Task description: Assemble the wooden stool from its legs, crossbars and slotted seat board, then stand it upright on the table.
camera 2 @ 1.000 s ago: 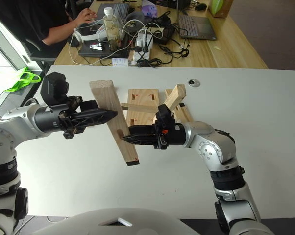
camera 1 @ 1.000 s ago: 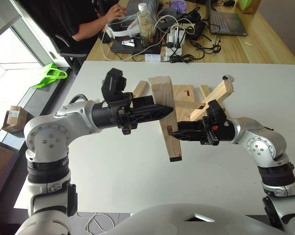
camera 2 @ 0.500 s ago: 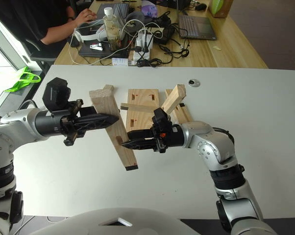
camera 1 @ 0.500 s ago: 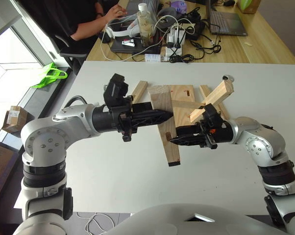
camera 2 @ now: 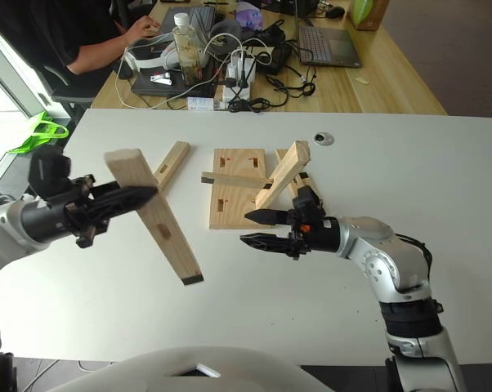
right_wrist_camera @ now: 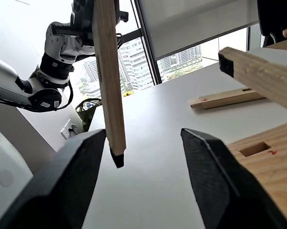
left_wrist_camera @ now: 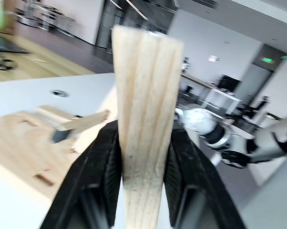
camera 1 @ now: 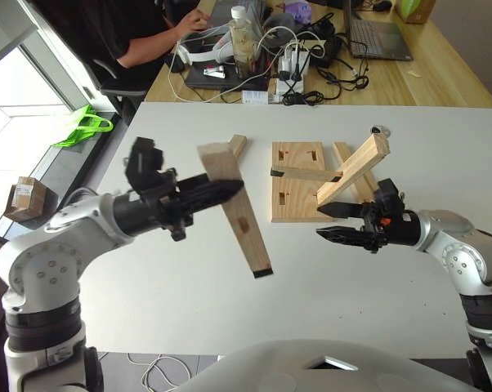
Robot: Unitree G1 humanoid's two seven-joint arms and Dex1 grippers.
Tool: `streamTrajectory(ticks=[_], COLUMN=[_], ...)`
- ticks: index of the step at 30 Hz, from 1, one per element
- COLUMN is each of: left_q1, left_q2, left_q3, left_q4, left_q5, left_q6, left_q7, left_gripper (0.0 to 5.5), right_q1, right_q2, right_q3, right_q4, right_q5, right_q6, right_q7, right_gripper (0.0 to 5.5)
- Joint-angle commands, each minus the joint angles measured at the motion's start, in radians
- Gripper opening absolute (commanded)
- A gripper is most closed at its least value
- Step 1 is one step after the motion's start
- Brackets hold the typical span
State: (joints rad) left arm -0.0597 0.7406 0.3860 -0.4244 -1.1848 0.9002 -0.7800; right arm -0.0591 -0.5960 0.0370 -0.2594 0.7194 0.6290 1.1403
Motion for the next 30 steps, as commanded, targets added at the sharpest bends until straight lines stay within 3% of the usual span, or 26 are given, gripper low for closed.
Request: streamTrajectory(ticks=[1, 5, 12, 18, 30], left_q1=[-0.012, -0.028, -0.124, -0.064, -0.069], left_q2=[-0.018, -0.132, -0.508, -0.611, -0.682], left_q3=[0.130, 0.150, 0.087, -0.028, -0.092], left_q4=[0.079, 0.050, 0.022, -0.051, -0.105], left_q5=[0.132, 0.150, 0.207, 0.284, 0.284], left_q6=[-0.122, -0.178, -0.304, -0.315, -0.321], left_q7=[0.160, 0.347, 0.861, 0.952, 1.010], left_gripper=[1.02, 1.02, 1.02, 1.02, 1.02], right_q1=[0.081, 0.087, 0.025, 0.053, 0.077], right_q2=[-0.034, 0.017, 0.240, 0.261, 0.351], right_q3=[-0.038, -0.001, 0.031, 0.037, 0.092], right_q4=[0.044, 0.106, 0.249, 0.240, 0.116], right_q5=[-0.060, -0.160, -0.353, -0.377, -0.272], right_q6=[-0.038, -0.094, -0.201, -0.201, -0.061], right_q7=[-0.042, -0.144, -0.493, -0.527, -0.513], right_gripper=[2.89, 2.89, 2.89, 2.89, 2.89])
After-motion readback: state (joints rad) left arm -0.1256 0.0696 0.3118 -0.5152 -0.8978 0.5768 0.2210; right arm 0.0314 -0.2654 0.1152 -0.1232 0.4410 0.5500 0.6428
